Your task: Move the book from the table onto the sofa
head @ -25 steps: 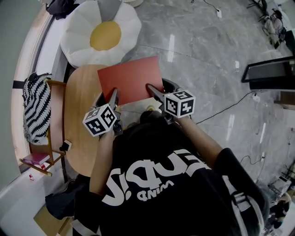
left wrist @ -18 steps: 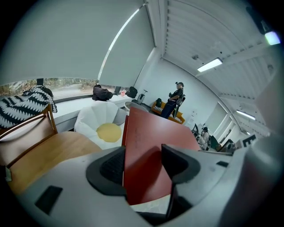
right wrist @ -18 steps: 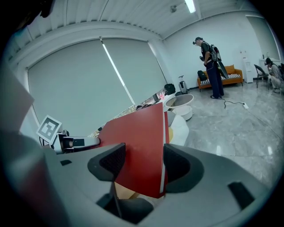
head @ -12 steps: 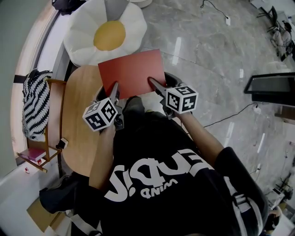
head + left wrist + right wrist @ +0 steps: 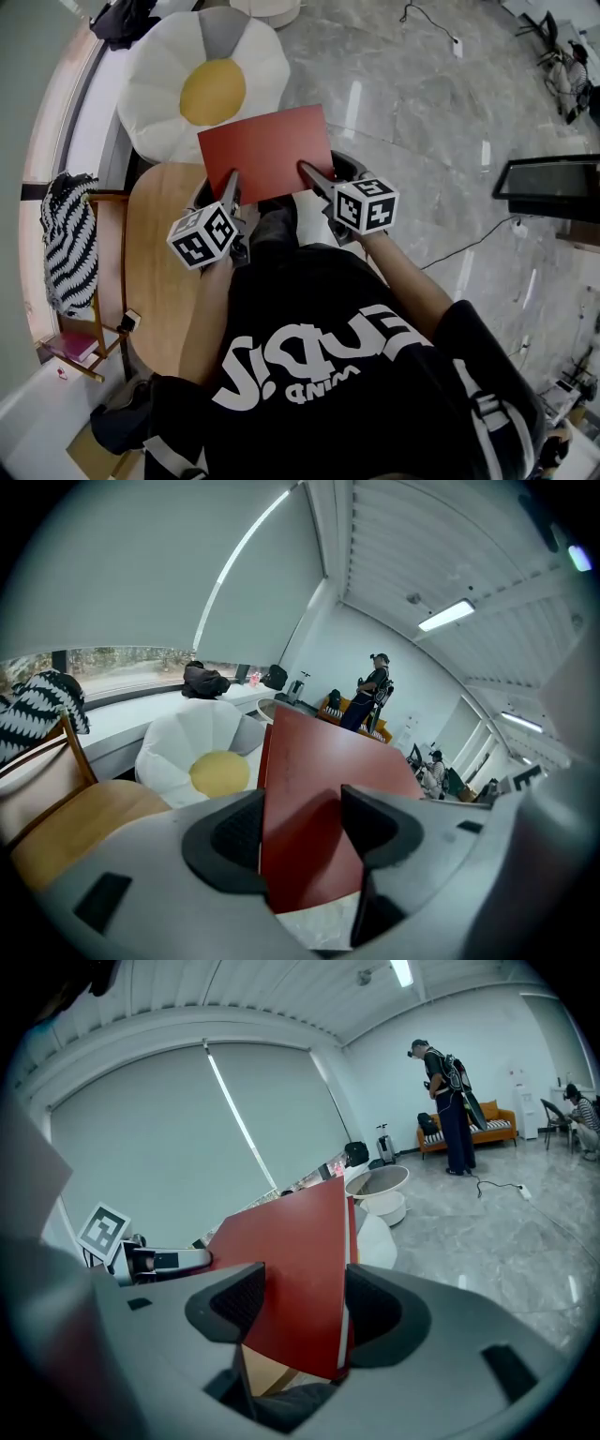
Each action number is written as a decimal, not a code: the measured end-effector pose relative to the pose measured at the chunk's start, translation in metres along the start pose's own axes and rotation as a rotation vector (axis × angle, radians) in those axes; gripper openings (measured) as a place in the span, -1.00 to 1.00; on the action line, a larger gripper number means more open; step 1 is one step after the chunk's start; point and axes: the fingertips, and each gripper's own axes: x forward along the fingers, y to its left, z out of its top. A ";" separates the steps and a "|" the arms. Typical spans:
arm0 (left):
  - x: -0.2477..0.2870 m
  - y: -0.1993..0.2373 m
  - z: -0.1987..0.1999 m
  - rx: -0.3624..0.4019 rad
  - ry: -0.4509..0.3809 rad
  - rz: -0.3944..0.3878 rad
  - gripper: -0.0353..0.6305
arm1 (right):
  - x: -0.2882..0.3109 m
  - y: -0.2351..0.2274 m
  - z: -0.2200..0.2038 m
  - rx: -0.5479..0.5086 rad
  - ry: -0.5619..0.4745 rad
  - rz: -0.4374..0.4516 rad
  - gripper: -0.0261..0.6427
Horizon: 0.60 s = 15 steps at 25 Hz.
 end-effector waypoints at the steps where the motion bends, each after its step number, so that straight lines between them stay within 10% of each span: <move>1: 0.009 0.002 0.007 0.002 0.003 -0.001 -0.16 | 0.008 -0.004 0.006 0.003 0.002 -0.003 -0.11; 15: 0.117 0.048 0.120 -0.045 0.031 0.042 -0.16 | 0.138 -0.037 0.113 0.013 0.053 0.020 -0.12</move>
